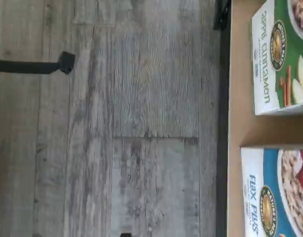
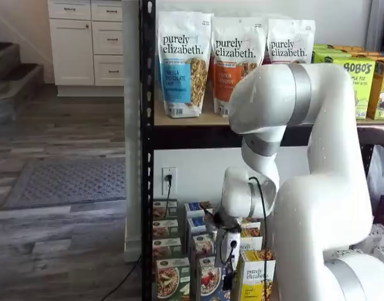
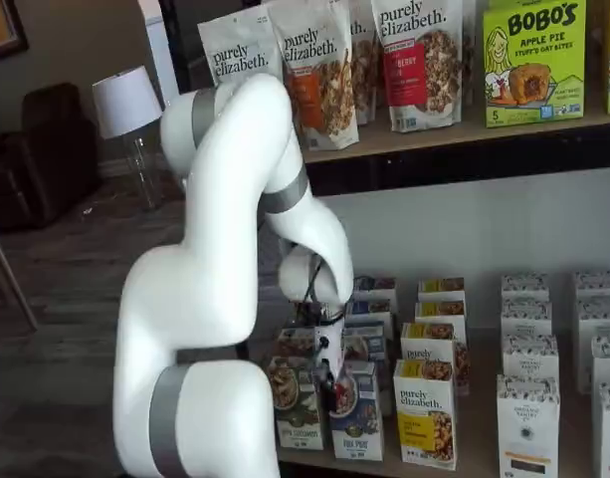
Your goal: Pick up the blue and white box that is on the bottom shelf, the second box from the left
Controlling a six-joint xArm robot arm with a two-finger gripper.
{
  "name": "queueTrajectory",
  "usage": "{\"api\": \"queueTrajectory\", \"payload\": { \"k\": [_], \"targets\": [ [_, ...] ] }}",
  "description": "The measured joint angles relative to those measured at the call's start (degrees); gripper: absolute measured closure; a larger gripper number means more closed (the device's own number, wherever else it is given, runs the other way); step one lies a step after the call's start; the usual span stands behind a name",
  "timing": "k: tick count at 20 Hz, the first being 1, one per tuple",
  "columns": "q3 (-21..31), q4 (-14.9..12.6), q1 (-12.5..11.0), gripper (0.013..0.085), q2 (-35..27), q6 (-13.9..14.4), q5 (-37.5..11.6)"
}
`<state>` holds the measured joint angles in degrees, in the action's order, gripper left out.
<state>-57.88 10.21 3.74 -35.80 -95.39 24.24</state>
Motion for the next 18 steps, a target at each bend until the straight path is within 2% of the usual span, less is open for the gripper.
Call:
{"api": "queueTrajectory", "payload": {
  "k": [8,14,18],
  "targets": [
    [0.1,1.6,1.3,0.013,-0.5,-0.3,0.1],
    [0.8,7.9,1.8,0.013,-0.2,-5.6,-1.7],
    [1.0,9.4,1.7,0.013,0.2,-7.1,-1.9]
  ]
}}
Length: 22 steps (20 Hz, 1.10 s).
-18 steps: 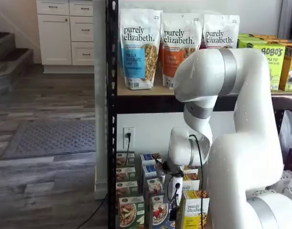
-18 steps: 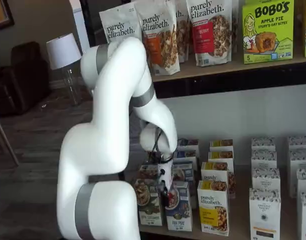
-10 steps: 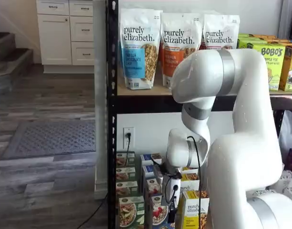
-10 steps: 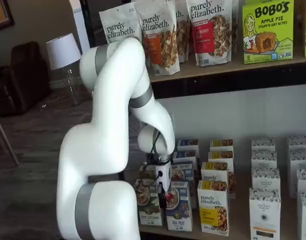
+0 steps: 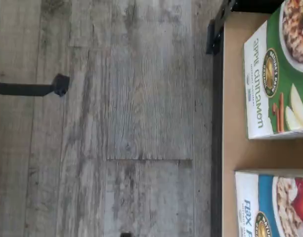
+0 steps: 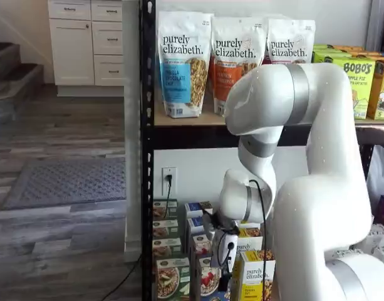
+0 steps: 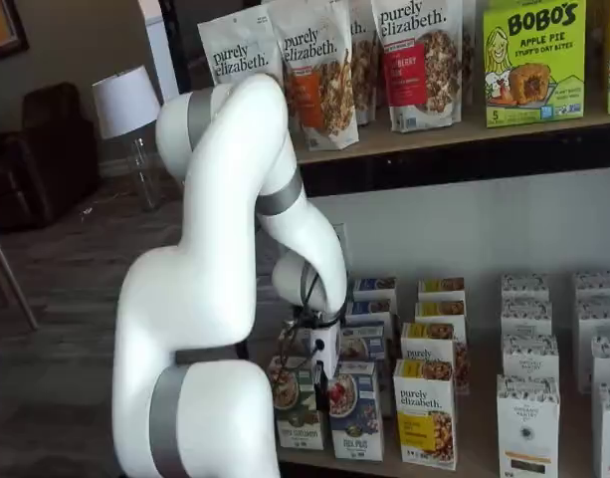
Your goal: Pick up the blue and white box that is on the bottom shelf, the second box from the left
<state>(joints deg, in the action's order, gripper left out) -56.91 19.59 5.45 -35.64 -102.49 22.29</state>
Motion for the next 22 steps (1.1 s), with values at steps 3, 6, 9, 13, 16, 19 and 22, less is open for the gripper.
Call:
{"api": "queueTrajectory", "payload": {
  "k": [3,6,9,13,16,19,22],
  "targets": [
    [0.0,2.0,0.0,0.013,0.1,-1.8,-0.3],
    [-0.1,3.9,0.2,0.013,0.2,-3.5,-0.7],
    [-0.4,6.4,0.3,0.013,0.0,-5.6,-1.2],
    [-1.3,9.1,0.4,0.013,-0.4,-7.8,-1.5],
    [-2.4,9.2,0.3,0.013,-0.9,-8.0,-1.3],
    [-3.7,10.0,0.2,0.013,-1.6,-8.7,-1.0],
    [-4.7,10.3,0.1,0.013,-2.2,-8.9,-0.7]
  ]
}}
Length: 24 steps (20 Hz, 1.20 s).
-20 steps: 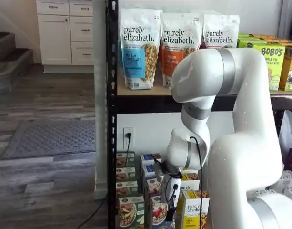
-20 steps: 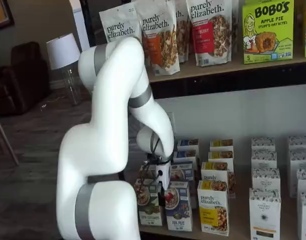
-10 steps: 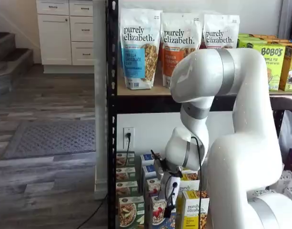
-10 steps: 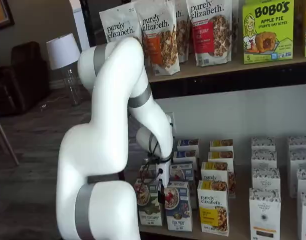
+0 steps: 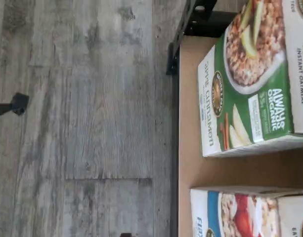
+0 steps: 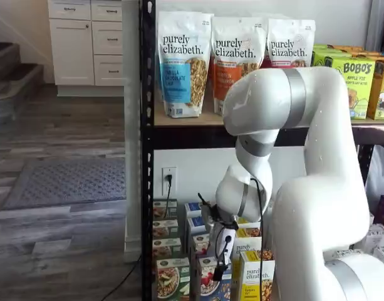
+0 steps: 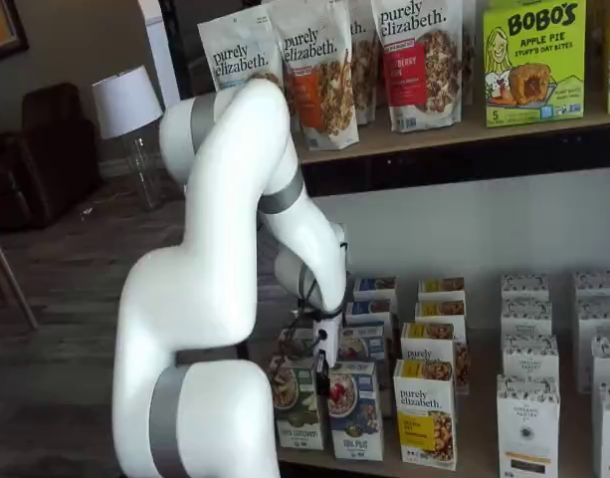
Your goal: Pick up the blue and white box that is on the bottom shelf, the second box from the left
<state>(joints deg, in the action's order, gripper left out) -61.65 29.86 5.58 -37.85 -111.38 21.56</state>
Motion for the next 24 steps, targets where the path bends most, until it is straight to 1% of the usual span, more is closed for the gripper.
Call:
{"api": "queueTrajectory", "payload": {
  "k": [15,24],
  "targets": [
    [-5.3,-1.8,-0.8,0.013,-3.8,1.1,1.2],
    [-9.5,-1.4,-1.2,0.013,-7.0,0.6,1.6]
  ]
}}
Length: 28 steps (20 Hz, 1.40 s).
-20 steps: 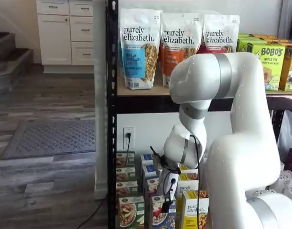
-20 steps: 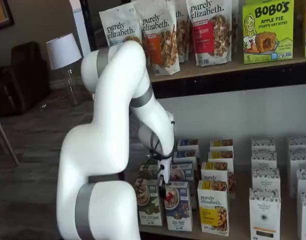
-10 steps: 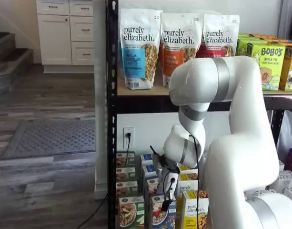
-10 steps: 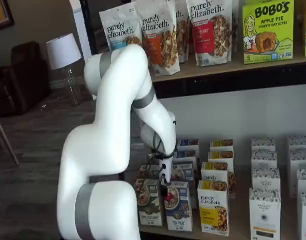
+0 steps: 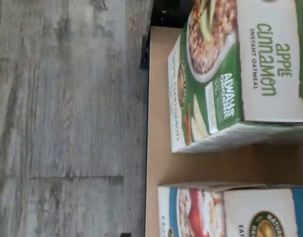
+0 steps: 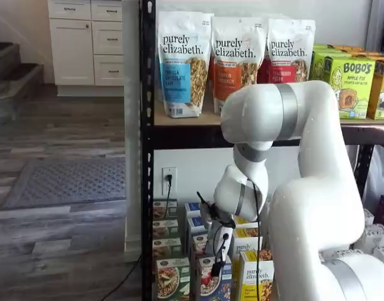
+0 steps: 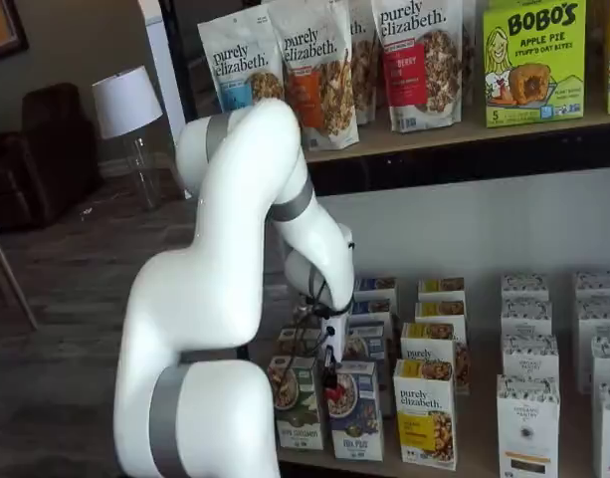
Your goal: Pick up the blue and white box that is on the bottom shelf, the second box from the left
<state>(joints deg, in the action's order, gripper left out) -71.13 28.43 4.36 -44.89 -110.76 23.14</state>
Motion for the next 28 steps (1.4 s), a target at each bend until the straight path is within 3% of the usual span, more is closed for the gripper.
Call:
{"api": "queueTrajectory", "payload": {
  "k": [12,28],
  "targets": [
    [-5.9,-1.3,-0.6,0.013,-4.2,1.0,1.5],
    [-11.4,-6.0,-1.9,0.013,-8.2,4.1,3.5]
  ]
}}
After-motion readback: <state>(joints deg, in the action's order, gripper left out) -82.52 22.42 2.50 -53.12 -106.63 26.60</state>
